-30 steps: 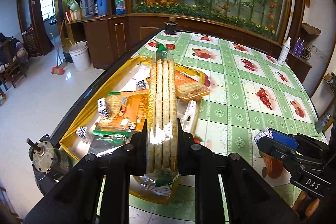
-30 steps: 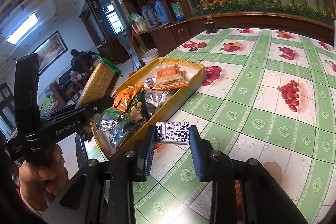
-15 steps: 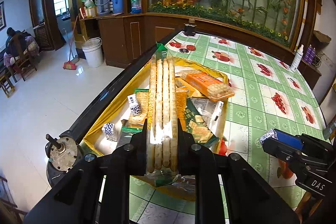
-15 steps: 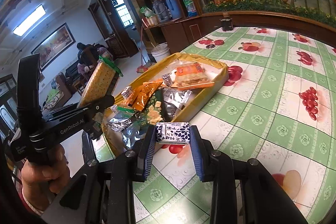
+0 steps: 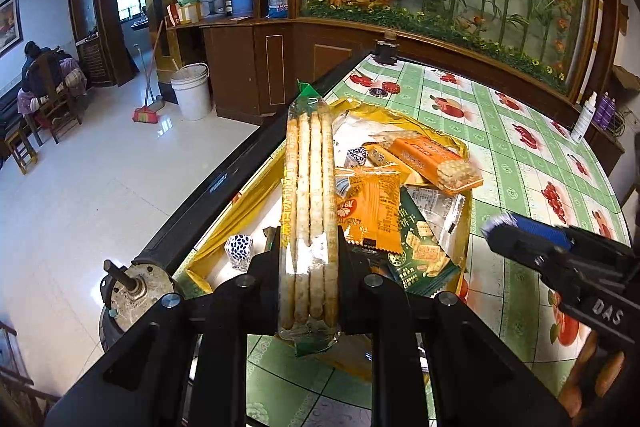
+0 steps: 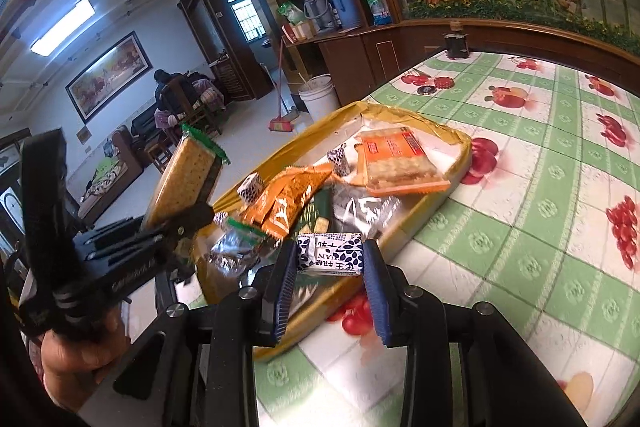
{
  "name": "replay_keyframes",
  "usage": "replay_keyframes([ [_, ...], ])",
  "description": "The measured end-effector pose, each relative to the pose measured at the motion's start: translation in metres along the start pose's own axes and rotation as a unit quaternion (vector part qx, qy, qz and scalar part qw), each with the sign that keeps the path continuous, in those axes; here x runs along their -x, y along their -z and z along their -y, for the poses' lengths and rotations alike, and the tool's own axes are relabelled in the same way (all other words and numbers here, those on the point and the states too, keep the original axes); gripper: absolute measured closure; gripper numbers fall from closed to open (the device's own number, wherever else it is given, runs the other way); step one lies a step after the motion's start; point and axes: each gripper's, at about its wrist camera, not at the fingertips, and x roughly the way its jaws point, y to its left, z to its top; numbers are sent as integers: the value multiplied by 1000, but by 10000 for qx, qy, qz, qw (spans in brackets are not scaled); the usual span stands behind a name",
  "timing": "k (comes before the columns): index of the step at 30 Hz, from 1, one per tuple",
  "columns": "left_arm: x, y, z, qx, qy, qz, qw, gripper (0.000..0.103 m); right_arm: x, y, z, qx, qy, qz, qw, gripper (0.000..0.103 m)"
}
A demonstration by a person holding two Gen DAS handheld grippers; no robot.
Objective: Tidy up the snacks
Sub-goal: 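Carry both packs over the yellow tray and open both grippers to release them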
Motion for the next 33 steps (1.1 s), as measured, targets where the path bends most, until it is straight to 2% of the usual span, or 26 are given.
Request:
replay_keyframes([
  [6,-11,-19,0,-28,-10,89,10000,86,-41,-34,-6,141,53,-58,9999,69],
  [12,-26,-29,-1,27,106,-58,9999,86,-77,-58,-2,153,227,-213,9994,67],
  [15,-30,-28,-2,80,79,-114,9999,84,-83,-59,1,144,257,-237,9993,55],
  [16,-30,-28,-2,68,21,-124,9999,81,-83,-59,1,159,242,-223,9993,48],
  [17,-30,-28,-1,60,-41,-131,9999,65,-82,-59,1,171,229,-205,9994,44],
  [18,-29,-28,-1,62,-126,-131,9998,43,-81,-59,1,175,238,-184,9994,38],
  [19,-27,-27,-2,71,-209,-85,9997,33,-78,-59,1,170,234,-157,9995,36],
  [21,-19,-25,-3,59,-239,75,9997,32,-72,-59,4,140,255,-110,9995,34],
  [28,-3,-21,-4,100,-349,194,9992,28,-44,-53,14,32,251,39,9997,27],
  [33,12,-18,-5,197,-359,248,9989,28,-24,-45,18,133,216,-24,9997,23],
])
